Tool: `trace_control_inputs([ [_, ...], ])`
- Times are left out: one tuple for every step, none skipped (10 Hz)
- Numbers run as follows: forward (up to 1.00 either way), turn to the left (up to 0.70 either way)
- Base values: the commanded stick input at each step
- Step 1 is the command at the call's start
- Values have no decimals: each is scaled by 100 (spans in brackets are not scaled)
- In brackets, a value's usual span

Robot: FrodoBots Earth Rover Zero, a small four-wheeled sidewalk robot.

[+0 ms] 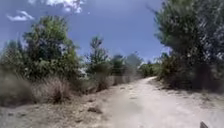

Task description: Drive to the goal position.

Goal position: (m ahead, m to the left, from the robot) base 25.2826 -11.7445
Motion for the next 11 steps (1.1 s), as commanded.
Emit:
trace_control_inputs([
  [45,-10],
  [45,-27],
  [45,-27],
  [45,-27],
  [45,-27],
  [45,-27],
  [45,-27],
  [45,-27],
  [45,-27],
  [45,-27],
  [45,-14],
])
